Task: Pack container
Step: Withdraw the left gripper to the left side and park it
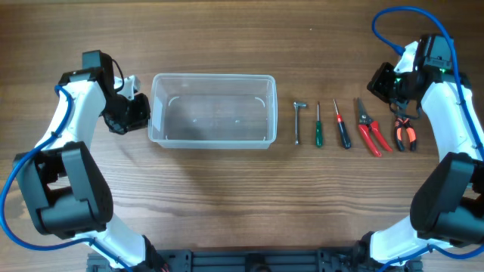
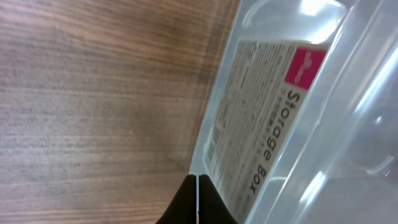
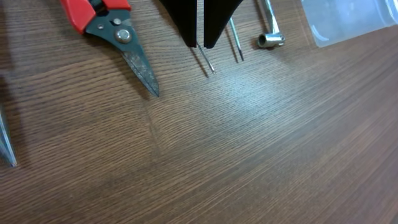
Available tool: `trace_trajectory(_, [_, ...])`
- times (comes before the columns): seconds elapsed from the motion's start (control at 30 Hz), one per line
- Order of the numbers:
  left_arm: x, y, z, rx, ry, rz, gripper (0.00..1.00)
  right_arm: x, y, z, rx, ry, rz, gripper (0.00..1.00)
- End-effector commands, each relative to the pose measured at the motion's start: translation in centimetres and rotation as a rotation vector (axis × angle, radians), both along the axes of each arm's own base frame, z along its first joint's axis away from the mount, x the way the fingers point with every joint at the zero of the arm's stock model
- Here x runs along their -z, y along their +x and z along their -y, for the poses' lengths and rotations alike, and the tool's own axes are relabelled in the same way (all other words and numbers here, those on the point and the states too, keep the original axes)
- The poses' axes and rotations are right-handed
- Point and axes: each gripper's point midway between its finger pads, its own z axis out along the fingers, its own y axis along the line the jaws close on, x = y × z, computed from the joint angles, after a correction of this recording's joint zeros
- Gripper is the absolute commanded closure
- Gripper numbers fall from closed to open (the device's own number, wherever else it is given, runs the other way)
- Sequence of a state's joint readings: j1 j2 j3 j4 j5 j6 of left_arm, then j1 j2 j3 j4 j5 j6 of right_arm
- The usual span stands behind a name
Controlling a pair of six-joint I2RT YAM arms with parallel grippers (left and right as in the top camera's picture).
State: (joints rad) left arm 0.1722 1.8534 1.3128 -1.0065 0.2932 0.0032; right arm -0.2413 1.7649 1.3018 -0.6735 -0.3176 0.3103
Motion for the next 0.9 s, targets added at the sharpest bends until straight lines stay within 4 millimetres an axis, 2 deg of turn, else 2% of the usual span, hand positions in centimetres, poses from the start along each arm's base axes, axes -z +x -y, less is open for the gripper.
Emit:
trace_trajectory(0.0, [-0.3,0.0,0.5,0.019,-0.032,0.001,0.96,-0.7,0.0,0.9,0.015,-0.039,0.013,0.96])
trace_trajectory(0.07, [-0.3,0.1,0.5,0.019,-0.03,0.002,0.96,-0.7,-0.1,1.1,0.0,-0.05,0.018,0.96])
trace_trajectory(0.13, [-0.1,0.3,-0.4,0.01,0.008,0.013,0.86,-0.8,-0.3,1.8,-0.017,-0.071,0.023,0.96])
trace_trajectory(0.17, [-0.1,0.6,-1.3,-0.01,0.04,0.019,0.77,-0.9,-0.4,2.2,-0.019,-0.082,0.025,0.96])
trace_trajectory(0.2, [-0.2,0.8,-2.0,-0.033,0.056,0.027,0.57,-1.1,-0.7,2.9,-0.016,-0.102,0.024,0.96])
trace_trajectory(0.23, [-0.4,1.1,-2.9,-0.067,0.068,0.034,0.45,-1.2,-1.0,3.9,-0.004,-0.13,0.02,0.96])
trace_trajectory(0.27, [-0.6,1.4,-3.4,-0.081,0.072,0.043,0.44,-1.3,-1.2,4.7,0.004,-0.156,0.016,0.96])
trace_trajectory(0.3, [-1.1,1.8,-4.6,-0.109,0.077,0.061,0.28,-1.7,-1.7,6.3,0.021,-0.206,0.008,0.96])
trace_trajectory(0.33, [-1.4,2.2,-5.9,-0.14,0.086,0.08,0.03,-2.1,-2.2,7.8,0.034,-0.255,0.0,0.96])
trace_trajectory(0.47, [-2.1,3.0,-10.3,-0.243,0.11,0.147,0.0,-3.7,-3.3,11.5,-0.01,-0.376,0.02,0.96])
trace_trajectory(0.57, [-2.4,3.2,-12.9,-0.302,0.128,0.188,0.0,-3.8,-4.1,12.5,-0.086,-0.426,0.011,0.88])
trace_trajectory(0.6, [-2.4,3.3,-13.6,-0.318,0.133,0.2,0.0,-3.6,-4.5,12.5,-0.106,-0.428,-0.004,0.83])
trace_trajectory(0.73, [-2.8,3.4,-16.2,-0.373,0.155,0.243,0.0,-2.5,-6.5,11.6,-0.133,-0.392,-0.093,0.54])
trace_trajectory(0.87, [-2.9,3.3,-17.4,-0.399,0.163,0.255,0.0,-1.5,-8.3,11.4,-0.138,-0.378,-0.181,0.4])
